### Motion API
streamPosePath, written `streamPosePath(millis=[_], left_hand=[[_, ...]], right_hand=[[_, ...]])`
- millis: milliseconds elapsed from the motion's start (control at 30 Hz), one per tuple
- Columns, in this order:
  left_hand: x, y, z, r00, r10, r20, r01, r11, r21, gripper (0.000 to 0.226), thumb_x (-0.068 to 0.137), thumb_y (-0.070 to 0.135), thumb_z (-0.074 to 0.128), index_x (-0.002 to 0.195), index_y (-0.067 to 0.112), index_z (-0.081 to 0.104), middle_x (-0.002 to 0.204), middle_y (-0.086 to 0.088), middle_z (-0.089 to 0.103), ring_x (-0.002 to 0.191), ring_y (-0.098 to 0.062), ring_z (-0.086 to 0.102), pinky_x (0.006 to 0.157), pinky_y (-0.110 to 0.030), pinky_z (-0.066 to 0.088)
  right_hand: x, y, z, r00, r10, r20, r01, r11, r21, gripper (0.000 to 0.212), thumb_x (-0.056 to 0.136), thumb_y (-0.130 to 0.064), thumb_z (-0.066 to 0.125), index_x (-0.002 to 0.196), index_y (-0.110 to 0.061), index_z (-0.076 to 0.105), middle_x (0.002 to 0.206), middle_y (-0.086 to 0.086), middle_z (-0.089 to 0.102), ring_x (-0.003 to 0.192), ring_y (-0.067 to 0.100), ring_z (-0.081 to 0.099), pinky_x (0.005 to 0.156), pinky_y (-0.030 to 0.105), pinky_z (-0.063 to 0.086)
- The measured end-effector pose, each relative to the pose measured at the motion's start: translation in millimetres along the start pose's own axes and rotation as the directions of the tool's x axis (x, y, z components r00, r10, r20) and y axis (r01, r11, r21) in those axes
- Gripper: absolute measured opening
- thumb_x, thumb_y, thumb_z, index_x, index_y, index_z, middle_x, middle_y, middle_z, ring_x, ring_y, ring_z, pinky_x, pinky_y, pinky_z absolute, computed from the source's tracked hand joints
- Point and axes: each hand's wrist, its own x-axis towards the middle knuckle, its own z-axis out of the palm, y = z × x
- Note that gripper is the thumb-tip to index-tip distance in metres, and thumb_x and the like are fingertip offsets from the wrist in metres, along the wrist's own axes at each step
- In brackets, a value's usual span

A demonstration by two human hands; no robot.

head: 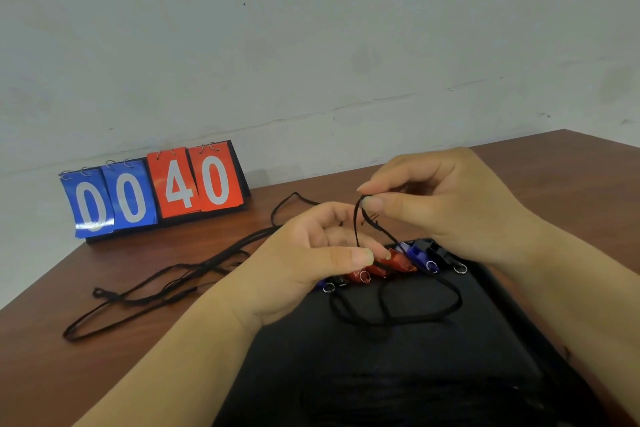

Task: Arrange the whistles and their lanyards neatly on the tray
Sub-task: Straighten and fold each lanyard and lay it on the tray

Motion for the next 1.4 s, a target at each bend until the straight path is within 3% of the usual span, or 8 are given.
streamPosePath(millis=[200,300,433,567,800,1000,1133,1400], left_hand=[[3,-7,6,0.998,-0.031,0.047,0.030,0.999,0.016,0.047,0.086,0.014,0.074,0.128,-0.003,0.061,0.131,-0.027,0.065,0.124,-0.042,0.062,0.112,-0.051,0.047],[2,-6,6,0.998,-0.010,0.059,0.011,1.000,-0.009,0.029,0.086,0.016,0.073,0.113,0.006,0.072,0.115,-0.013,0.074,0.110,-0.026,0.069,0.102,-0.038,0.052],[2,-3,2,1.000,-0.016,-0.013,0.015,0.996,-0.087,0.019,0.085,0.024,0.071,0.098,0.009,0.072,0.100,-0.009,0.069,0.105,-0.026,0.063,0.098,-0.042,0.050],[1,6,-5,0.990,-0.014,-0.143,-0.018,0.975,-0.222,0.017,0.086,0.017,0.055,0.078,0.012,0.069,0.089,-0.010,0.069,0.101,-0.030,0.066,0.091,-0.043,0.054],[2,14,-12,0.946,-0.011,-0.323,-0.134,0.896,-0.424,0.045,0.103,0.025,0.043,0.059,0.017,0.047,0.057,-0.001,0.037,0.051,-0.017,0.042,0.067,-0.036,0.054],[-4,20,-19,0.951,-0.050,-0.305,-0.102,0.881,-0.462,0.034,0.090,0.035,0.055,0.062,0.017,0.048,0.054,0.005,0.030,0.041,-0.006,0.026,0.041,-0.020,0.031],[-5,19,-28,0.957,-0.047,-0.285,-0.111,0.852,-0.512,0.034,0.092,0.035,0.056,0.064,0.017,0.048,0.055,0.006,0.030,0.039,-0.004,0.023,0.038,-0.017,0.019],[-4,19,-35,0.904,-0.117,-0.412,-0.103,0.874,-0.474,0.040,0.093,0.041,0.059,0.062,0.018,0.049,0.055,0.004,0.031,0.040,-0.006,0.026,0.038,-0.018,0.022]], right_hand=[[-3,1,9,0.999,-0.003,0.046,0.003,1.000,-0.009,0.010,0.080,-0.025,0.081,0.087,-0.032,0.082,0.088,0.000,0.078,0.078,0.034,0.070,0.076,0.055,0.057],[-3,1,11,0.998,-0.013,0.059,0.014,1.000,-0.008,0.010,0.078,-0.030,0.078,0.088,-0.033,0.082,0.085,0.002,0.078,0.078,0.030,0.072,0.079,0.051,0.057],[0,5,9,0.999,-0.013,-0.033,0.013,1.000,-0.004,0.012,0.080,-0.023,0.082,0.085,-0.033,0.082,0.087,-0.004,0.079,0.086,0.030,0.072,0.087,0.052,0.056],[4,15,1,0.978,0.056,-0.199,-0.053,0.998,0.019,0.011,0.081,-0.020,0.083,0.083,-0.032,0.081,0.086,-0.008,0.079,0.086,0.011,0.074,0.082,0.021,0.057],[15,33,-12,0.911,0.191,-0.365,-0.205,0.979,0.001,0.009,0.085,-0.022,0.080,0.088,-0.031,0.080,0.086,-0.019,0.077,0.084,-0.005,0.070,0.073,0.003,0.049],[21,52,-18,0.854,0.273,-0.442,-0.272,0.960,0.067,0.008,0.086,-0.020,0.078,0.086,-0.028,0.078,0.068,-0.021,0.073,0.057,-0.009,0.058,0.068,0.019,0.045],[24,64,-25,0.792,0.338,-0.507,-0.322,0.939,0.123,0.010,0.086,-0.020,0.078,0.084,-0.030,0.076,0.074,-0.012,0.073,0.063,0.001,0.060,0.068,0.025,0.051],[26,94,-38,0.700,0.455,-0.550,-0.430,0.884,0.184,0.010,0.090,-0.014,0.073,0.088,-0.023,0.074,0.086,0.003,0.074,0.074,0.010,0.068,0.073,0.027,0.056]])
